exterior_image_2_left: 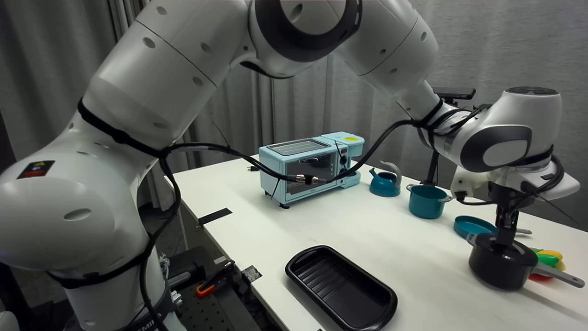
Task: Uncover the pot and put it on the table
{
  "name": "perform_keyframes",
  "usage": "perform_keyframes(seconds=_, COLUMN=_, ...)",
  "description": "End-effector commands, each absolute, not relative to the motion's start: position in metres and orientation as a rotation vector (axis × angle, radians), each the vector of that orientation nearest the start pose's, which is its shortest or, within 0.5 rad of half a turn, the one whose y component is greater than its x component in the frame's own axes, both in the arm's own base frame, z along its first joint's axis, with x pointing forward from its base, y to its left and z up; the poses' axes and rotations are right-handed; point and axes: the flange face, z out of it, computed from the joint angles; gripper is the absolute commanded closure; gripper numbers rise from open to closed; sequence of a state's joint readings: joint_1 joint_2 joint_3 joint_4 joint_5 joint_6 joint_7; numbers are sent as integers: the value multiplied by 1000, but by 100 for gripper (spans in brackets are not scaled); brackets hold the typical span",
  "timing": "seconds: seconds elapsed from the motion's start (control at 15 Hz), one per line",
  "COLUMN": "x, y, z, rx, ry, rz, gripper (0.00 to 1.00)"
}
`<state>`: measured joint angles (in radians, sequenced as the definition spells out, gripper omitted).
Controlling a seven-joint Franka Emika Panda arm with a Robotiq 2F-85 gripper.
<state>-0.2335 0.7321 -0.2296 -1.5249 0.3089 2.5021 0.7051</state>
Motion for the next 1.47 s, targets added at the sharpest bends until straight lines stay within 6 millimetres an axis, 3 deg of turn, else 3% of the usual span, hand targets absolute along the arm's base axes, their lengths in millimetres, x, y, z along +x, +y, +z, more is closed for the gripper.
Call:
perform_keyframes(seconds=0.0, x=675, y=-304, z=261, rx=-2349, ry=1867, rz=-426, gripper=81)
perform_keyframes(seconds=0.13, x=673, y=-302, z=261, rx=-2344, ry=1869, rz=-415, gripper=97)
perform_keyframes(seconds=0.2, x=672, y=-301, z=260, rx=-2343, ry=1871, rz=-410, gripper=100)
perform_keyframes(seconds=0.4, x=667, y=-296, z=263, rx=-2339, ry=1860, rz=-410, gripper=96)
perform_keyframes(seconds=0.8, x=644, y=-290, z=294, rx=-2304, ry=1831, rz=-486, gripper=96)
perform_keyframes(seconds=0.87, x=655, y=-297, z=310, rx=-2298, ry=1825, rz=-502, gripper=96)
perform_keyframes(seconds=1.4, x=642, y=-284, z=376, rx=-2286, ry=1743, rz=-582, gripper=96)
